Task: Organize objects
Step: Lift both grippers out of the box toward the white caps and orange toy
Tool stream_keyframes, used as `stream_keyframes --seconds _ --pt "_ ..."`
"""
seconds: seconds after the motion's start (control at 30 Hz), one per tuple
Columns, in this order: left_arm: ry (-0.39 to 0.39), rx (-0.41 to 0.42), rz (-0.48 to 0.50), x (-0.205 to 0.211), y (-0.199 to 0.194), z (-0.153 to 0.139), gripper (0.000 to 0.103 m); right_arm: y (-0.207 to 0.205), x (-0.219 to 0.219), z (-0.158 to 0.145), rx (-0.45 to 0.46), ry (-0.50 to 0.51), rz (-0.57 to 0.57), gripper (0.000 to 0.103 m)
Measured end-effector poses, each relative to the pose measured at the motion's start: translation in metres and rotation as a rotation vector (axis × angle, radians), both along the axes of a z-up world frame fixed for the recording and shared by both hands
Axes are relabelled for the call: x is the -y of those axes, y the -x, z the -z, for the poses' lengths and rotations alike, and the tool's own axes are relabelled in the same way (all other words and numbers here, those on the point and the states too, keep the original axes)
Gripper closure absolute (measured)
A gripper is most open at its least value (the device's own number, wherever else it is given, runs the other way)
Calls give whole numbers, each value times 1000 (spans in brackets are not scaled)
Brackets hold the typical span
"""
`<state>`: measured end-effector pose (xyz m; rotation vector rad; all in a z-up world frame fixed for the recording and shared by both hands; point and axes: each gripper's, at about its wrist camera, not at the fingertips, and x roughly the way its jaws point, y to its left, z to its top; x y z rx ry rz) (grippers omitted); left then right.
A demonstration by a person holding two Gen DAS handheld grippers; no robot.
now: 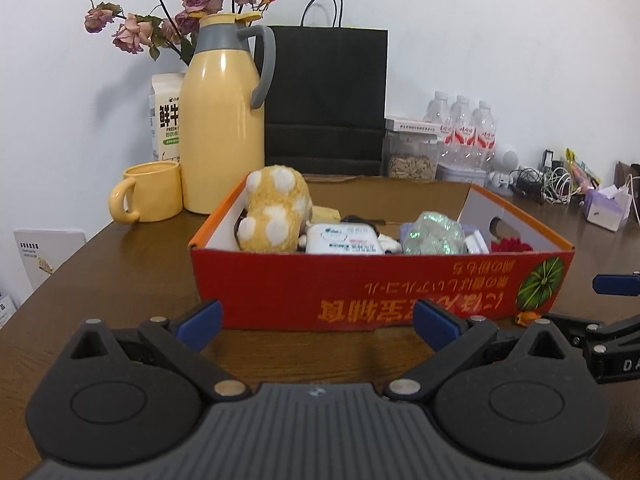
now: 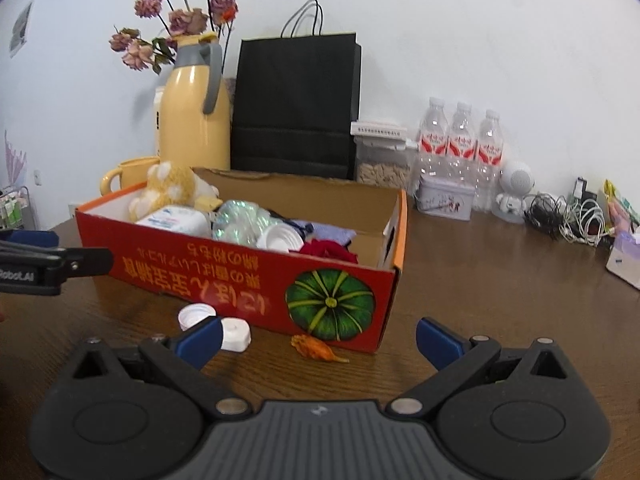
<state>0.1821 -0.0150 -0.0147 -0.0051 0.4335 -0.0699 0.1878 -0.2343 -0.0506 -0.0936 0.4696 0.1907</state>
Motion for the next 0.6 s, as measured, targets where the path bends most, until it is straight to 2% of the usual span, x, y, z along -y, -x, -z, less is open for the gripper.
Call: stream_keyframes --seconds 0.17,0.27,0.33,0.5,0.6 --pt "-1 -7 -5 -1 4 2 0 -6 1 3 -41 -6 10 4" --pt "2 -12 -5 -2 3 2 0 -13 1 6 -87 -7 17 14" --pt "2 -17 -6 -2 3 3 0 -19 1 9 -118 -13 18 25" --pt "5 -21 -11 -2 2 3 0 -28 1 13 -159 -50 54 34" --pt "7 -24 -12 -3 2 3 0 -33 -2 15 -178 -62 66 45"
